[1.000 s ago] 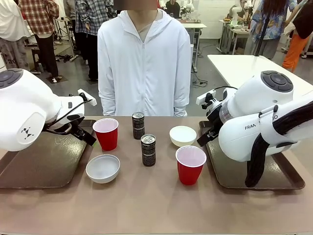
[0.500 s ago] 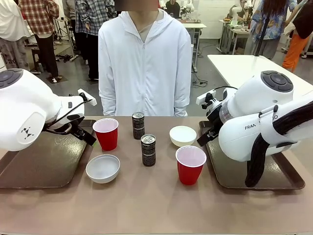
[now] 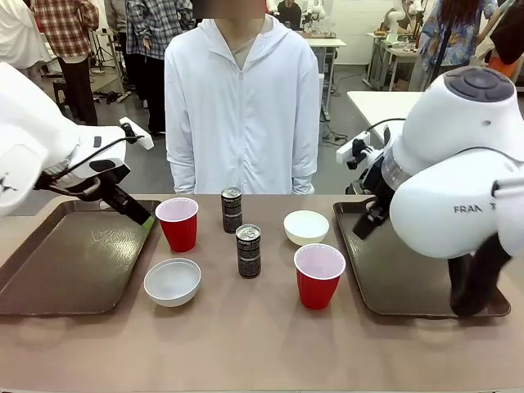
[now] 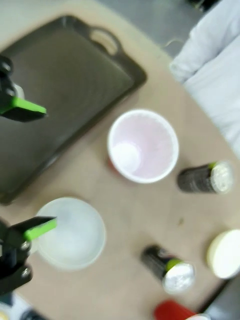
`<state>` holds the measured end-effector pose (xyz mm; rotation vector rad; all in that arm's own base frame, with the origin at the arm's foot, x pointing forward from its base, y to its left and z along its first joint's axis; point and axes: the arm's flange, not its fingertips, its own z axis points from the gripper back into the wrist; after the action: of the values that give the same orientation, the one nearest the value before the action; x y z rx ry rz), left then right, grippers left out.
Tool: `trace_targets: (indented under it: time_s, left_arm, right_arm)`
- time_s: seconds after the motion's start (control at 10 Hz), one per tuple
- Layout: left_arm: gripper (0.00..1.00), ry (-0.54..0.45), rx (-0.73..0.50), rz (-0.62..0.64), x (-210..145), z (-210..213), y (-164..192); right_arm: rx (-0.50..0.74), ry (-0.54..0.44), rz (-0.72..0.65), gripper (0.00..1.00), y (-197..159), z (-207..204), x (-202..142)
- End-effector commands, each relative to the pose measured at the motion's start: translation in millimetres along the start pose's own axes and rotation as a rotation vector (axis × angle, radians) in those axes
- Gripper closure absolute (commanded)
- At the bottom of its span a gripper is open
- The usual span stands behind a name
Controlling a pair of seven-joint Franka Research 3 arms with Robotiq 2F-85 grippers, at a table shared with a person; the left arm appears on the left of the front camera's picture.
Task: Prepare tableware on both trays.
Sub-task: Pick up a Picnic Bowl from the table and place it on a Handle tray.
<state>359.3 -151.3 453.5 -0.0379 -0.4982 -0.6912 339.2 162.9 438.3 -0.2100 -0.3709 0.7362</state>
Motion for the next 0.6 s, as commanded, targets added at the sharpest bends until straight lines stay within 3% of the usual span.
trace_targets:
  time_s: [0.0, 0.2, 0.3, 0.4, 0.5]
  left_arm:
    - [0.00, 0.097, -0.059, -0.049, -45.2, 25.7, -9.0]
    - [0.00, 0.165, -0.076, -0.056, -63.7, 34.8, -21.0]
    - [0.00, 0.235, -0.069, -0.037, -64.3, 29.9, -18.0]
    - [0.00, 0.150, -0.058, -0.044, -23.0, 32.8, -9.4]
    - [0.00, 0.150, -0.058, -0.044, -23.0, 32.8, -9.4]
  right_arm:
    - [0.057, 0.195, 0.034, 0.00, 50.3, 16.2, -59.1]
    - [0.090, 0.246, -0.010, 0.00, 77.5, 28.6, -90.4]
    - [0.054, 0.263, -0.035, 0.00, 81.9, 26.4, -90.2]
    - [-0.140, 0.272, -0.075, 0.00, 68.4, 14.9, -81.1]
    - [0.067, 0.286, 0.017, 0.00, 65.3, 41.7, -42.0]
